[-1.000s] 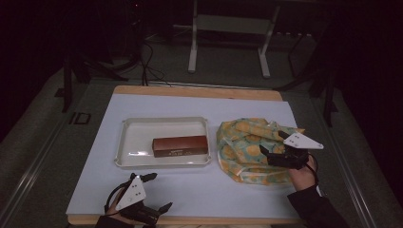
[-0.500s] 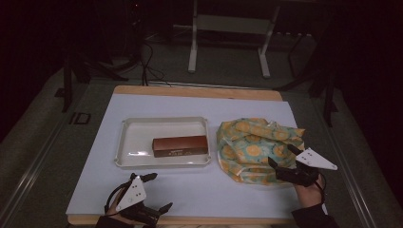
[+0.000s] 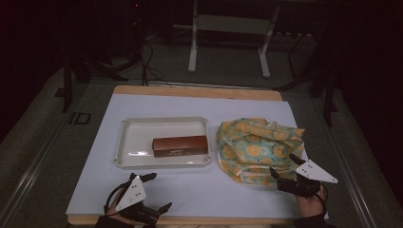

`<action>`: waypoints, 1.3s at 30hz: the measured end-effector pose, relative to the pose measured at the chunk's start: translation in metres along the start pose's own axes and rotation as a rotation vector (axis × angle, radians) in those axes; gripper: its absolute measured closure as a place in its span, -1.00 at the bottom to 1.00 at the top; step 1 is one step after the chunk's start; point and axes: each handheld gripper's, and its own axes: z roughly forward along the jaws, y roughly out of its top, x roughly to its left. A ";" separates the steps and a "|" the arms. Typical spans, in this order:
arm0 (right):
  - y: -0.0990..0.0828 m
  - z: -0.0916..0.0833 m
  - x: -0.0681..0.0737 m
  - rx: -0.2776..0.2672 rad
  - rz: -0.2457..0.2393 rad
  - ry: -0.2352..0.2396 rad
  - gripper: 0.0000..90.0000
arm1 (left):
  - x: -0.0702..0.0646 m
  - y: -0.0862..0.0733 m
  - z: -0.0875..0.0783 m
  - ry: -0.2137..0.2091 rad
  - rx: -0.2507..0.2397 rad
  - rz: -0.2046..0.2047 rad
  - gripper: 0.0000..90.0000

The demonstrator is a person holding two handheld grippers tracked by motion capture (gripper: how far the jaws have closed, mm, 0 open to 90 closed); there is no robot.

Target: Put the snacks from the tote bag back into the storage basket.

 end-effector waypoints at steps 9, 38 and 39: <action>0.000 0.001 -0.003 -0.006 0.005 -0.008 -0.71 | -0.001 -0.001 0.001 -0.011 0.006 0.003 -1.00; 0.003 0.000 -0.001 -0.023 0.030 -0.005 -0.71 | 0.000 -0.002 0.001 -0.015 0.003 -0.007 -1.00; 0.003 0.000 -0.001 -0.023 0.026 -0.003 -0.70 | 0.000 -0.002 0.001 -0.016 0.003 -0.006 -1.00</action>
